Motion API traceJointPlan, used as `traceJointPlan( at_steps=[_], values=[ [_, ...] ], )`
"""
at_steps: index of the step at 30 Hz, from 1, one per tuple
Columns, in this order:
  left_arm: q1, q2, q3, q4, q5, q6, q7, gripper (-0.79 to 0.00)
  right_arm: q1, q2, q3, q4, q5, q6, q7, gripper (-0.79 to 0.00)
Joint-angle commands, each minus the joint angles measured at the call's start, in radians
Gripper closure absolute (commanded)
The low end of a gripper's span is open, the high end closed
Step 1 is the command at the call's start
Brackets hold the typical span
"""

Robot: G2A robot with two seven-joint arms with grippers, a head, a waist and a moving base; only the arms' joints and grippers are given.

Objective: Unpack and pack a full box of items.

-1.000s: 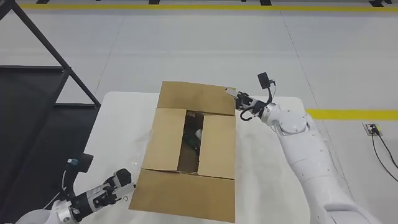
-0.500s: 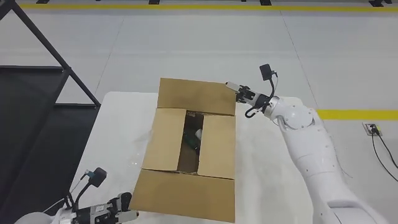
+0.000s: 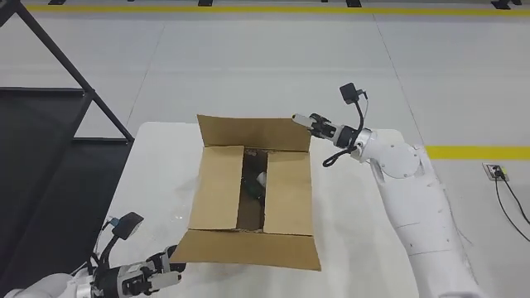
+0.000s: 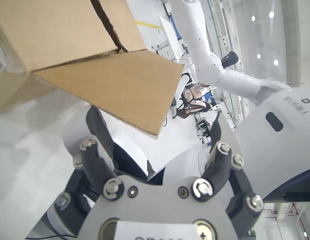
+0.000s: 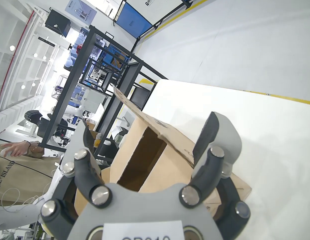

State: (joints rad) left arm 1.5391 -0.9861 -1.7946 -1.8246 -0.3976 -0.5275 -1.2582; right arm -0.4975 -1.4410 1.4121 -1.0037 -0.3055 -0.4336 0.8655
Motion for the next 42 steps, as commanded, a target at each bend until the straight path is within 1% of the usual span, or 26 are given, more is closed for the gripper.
traceJointPlan(
  at_steps=[1, 6, 12, 13, 17, 19, 23, 25, 27, 35, 37, 40, 42],
  values=[
    [-0.011, -0.002, 0.007, -0.007, 0.003, 0.020, 0.061, -0.785, -0.022, 0.005, 0.000, -0.058, -0.005, 0.020, 0.015, -0.785],
    [-0.046, -0.006, 0.049, -0.035, 0.031, 0.079, 0.178, -0.785, -0.063, 0.018, -0.001, -0.169, -0.006, 0.067, 0.057, -0.785],
    [-0.090, -0.012, 0.098, -0.054, 0.087, 0.142, 0.326, -0.785, -0.073, 0.030, -0.022, -0.257, 0.004, 0.125, 0.153, -0.785],
    [-0.098, -0.012, 0.103, -0.057, 0.117, 0.153, 0.355, -0.785, -0.075, 0.032, -0.027, -0.271, 0.007, 0.140, 0.170, -0.785],
    [-0.124, -0.019, 0.154, -0.070, 0.189, 0.205, 0.474, -0.785, -0.077, 0.038, -0.050, -0.316, 0.015, 0.226, 0.249, -0.785],
    [-0.137, -0.024, 0.190, -0.076, 0.210, 0.236, 0.523, -0.785, -0.079, 0.040, -0.056, -0.334, 0.017, 0.285, 0.253, -0.785],
    [-0.176, -0.030, 0.245, -0.069, 0.262, 0.263, 0.576, -0.785, -0.080, 0.045, -0.074, -0.348, 0.037, 0.406, 0.310, -0.785],
    [-0.195, -0.032, 0.268, -0.061, 0.259, 0.268, 0.581, -0.785, -0.079, 0.048, -0.077, -0.345, 0.033, 0.442, 0.316, -0.785],
    [-0.211, -0.033, 0.277, -0.053, 0.294, 0.271, 0.597, -0.785, -0.078, 0.050, -0.082, -0.348, 0.013, 0.445, 0.314, -0.785],
    [-0.211, -0.033, 0.277, -0.053, 0.294, 0.271, 0.597, -0.785, -0.078, 0.050, -0.082, -0.348, 0.013, 0.445, 0.314, -0.785],
    [-0.208, -0.034, 0.281, -0.054, 0.308, 0.283, 0.621, -0.785, -0.094, 0.050, -0.084, -0.364, 0.024, 0.448, 0.290, -0.785],
    [-0.212, -0.037, 0.300, -0.063, 0.359, 0.316, 0.664, -0.785, -0.114, 0.053, -0.078, -0.389, 0.072, 0.504, 0.298, -0.785],
    [-0.216, -0.039, 0.317, -0.062, 0.391, 0.324, 0.687, -0.785, -0.119, 0.056, -0.067, -0.392, 0.106, 0.560, 0.313, -0.785]
  ],
)
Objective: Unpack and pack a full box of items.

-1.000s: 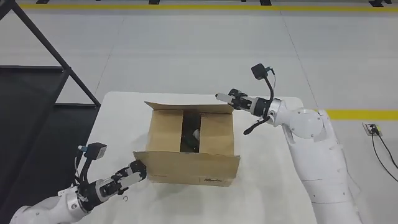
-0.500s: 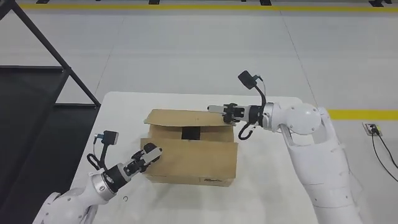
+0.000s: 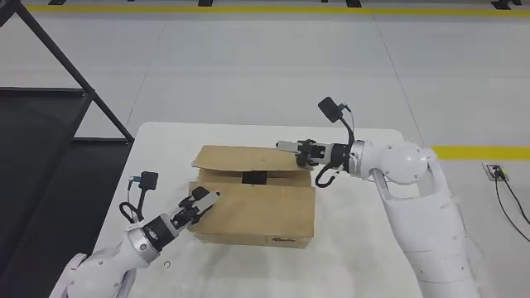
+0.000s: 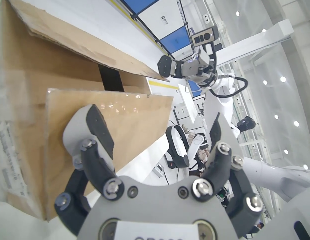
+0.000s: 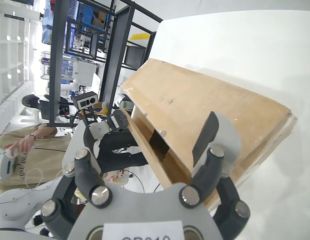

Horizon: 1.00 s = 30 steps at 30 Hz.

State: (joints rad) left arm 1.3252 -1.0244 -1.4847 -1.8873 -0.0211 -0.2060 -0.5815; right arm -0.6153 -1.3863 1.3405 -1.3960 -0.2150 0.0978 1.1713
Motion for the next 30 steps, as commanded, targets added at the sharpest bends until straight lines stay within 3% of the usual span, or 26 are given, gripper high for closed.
traceJointPlan(
  at_steps=[1, 3, 8, 13, 21, 25, 30],
  values=[
    [-0.006, -0.002, 0.015, 0.002, 0.028, 0.007, 0.023, -0.785, -0.002, 0.003, 0.006, 0.008, 0.022, 0.078, 0.014, -0.785],
    [-0.013, -0.005, 0.030, 0.004, 0.052, 0.015, 0.044, -0.785, -0.002, 0.002, 0.019, 0.017, 0.090, 0.167, 0.016, -0.785],
    [-0.037, -0.011, 0.070, 0.015, 0.090, 0.029, 0.069, -0.785, -0.005, 0.009, 0.032, 0.039, 0.173, 0.247, 0.053, -0.785],
    [-0.058, -0.016, 0.096, 0.024, 0.109, 0.040, 0.089, -0.785, -0.026, 0.019, 0.030, 0.051, 0.221, 0.225, 0.113, -0.785],
    [-0.070, -0.023, 0.105, 0.033, 0.093, 0.044, 0.123, -0.785, -0.057, 0.032, 0.013, 0.065, 0.227, 0.173, 0.075, -0.785],
    [-0.053, -0.028, 0.063, 0.038, 0.035, 0.043, 0.216, -0.785, -0.074, 0.036, 0.011, 0.067, 0.254, 0.127, 0.047, -0.785],
    [0.005, -0.023, -0.021, 0.057, 0.032, 0.058, 0.252, -0.785, -0.077, 0.043, 0.004, 0.072, 0.264, 0.115, 0.037, -0.785]
  ],
)
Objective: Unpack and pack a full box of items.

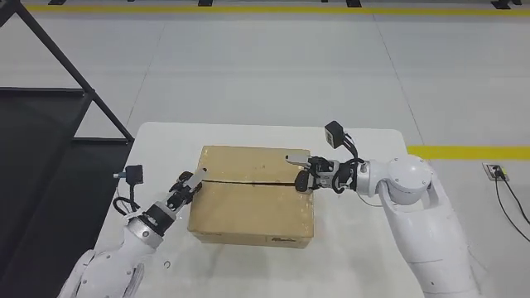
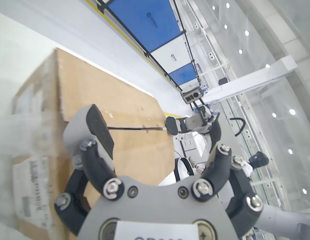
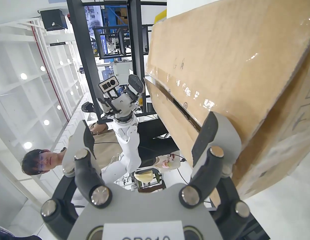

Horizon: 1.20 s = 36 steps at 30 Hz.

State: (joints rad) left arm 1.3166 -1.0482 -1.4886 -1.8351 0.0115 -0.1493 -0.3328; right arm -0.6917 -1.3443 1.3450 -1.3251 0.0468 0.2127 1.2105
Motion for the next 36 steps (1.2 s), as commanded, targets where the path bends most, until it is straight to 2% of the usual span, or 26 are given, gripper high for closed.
traceJointPlan(
  at_steps=[1, 5, 7, 18, 20, 25, 29, 34, 36],
  values=[
    [0.027, 0.002, -0.036, 0.011, 0.005, 0.003, 0.013, -0.785, -0.001, 0.002, -0.004, 0.004, 0.004, -0.003, -0.003, -0.785],
    [0.080, 0.004, -0.089, 0.042, 0.011, 0.021, 0.040, -0.785, -0.005, 0.007, -0.014, 0.016, 0.009, -0.011, -0.013, -0.785],
    [0.108, 0.008, -0.101, 0.047, 0.023, 0.041, -0.022, -0.785, -0.008, 0.010, -0.016, 0.015, 0.014, -0.022, -0.015, -0.785],
    [0.112, 0.009, -0.105, 0.050, 0.036, 0.053, -0.023, -0.785, -0.010, 0.012, -0.019, 0.005, 0.003, -0.040, -0.016, -0.785],
    [0.117, 0.006, -0.086, 0.054, 0.046, 0.048, -0.017, -0.785, -0.020, 0.012, -0.021, -0.002, 0.005, -0.044, -0.035, -0.785],
    [0.112, -0.003, -0.088, 0.095, -0.099, 0.045, -0.011, -0.785, -0.025, 0.016, -0.038, -0.024, 0.006, -0.048, -0.048, -0.785],
    [0.099, -0.013, -0.089, 0.142, -0.294, 0.050, -0.035, -0.785, -0.022, 0.022, -0.050, -0.032, -0.006, -0.049, -0.043, -0.785],
    [0.093, -0.018, -0.086, 0.167, -0.449, 0.069, -0.119, -0.785, -0.020, 0.028, -0.059, -0.035, -0.005, -0.045, -0.048, -0.785],
    [0.089, -0.017, -0.094, 0.173, -0.454, 0.072, -0.133, -0.785, -0.018, 0.030, -0.063, -0.038, -0.003, -0.043, -0.048, -0.785]
  ],
)
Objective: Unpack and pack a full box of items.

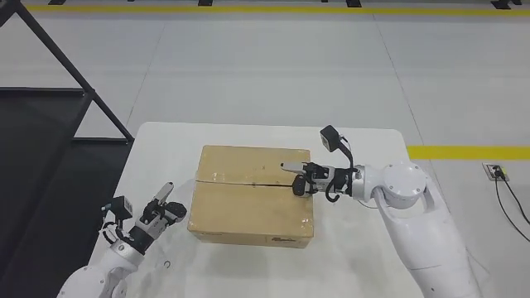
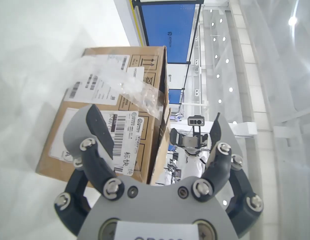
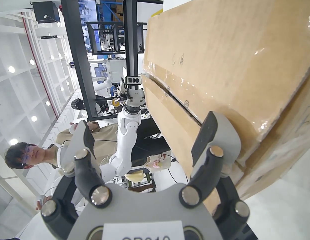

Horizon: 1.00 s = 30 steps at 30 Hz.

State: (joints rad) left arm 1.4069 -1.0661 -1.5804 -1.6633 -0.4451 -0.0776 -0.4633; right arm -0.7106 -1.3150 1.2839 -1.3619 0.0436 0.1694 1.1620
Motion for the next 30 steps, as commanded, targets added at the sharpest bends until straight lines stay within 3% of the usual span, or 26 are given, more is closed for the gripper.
traceJointPlan(
  at_steps=[1, 8, 13, 30],
  values=[
    [-0.001, 0.000, -0.002, 0.001, 0.003, 0.001, -0.003, -0.785, 0.002, 0.002, -0.005, -0.003, 0.000, 0.002, 0.002, -0.785],
    [-0.001, -0.001, 0.004, -0.002, -0.003, 0.009, -0.001, -0.785, 0.008, 0.011, -0.022, -0.030, -0.009, 0.018, 0.015, -0.785],
    [-0.018, -0.010, 0.016, 0.006, -0.119, 0.052, 0.016, -0.785, 0.008, 0.018, -0.028, -0.043, -0.013, 0.031, 0.015, -0.785],
    [-0.176, -0.042, 0.090, 0.149, -0.268, 0.145, 0.140, -0.785, 0.047, 0.030, -0.064, -0.018, 0.009, 0.049, 0.001, -0.785]
  ],
)
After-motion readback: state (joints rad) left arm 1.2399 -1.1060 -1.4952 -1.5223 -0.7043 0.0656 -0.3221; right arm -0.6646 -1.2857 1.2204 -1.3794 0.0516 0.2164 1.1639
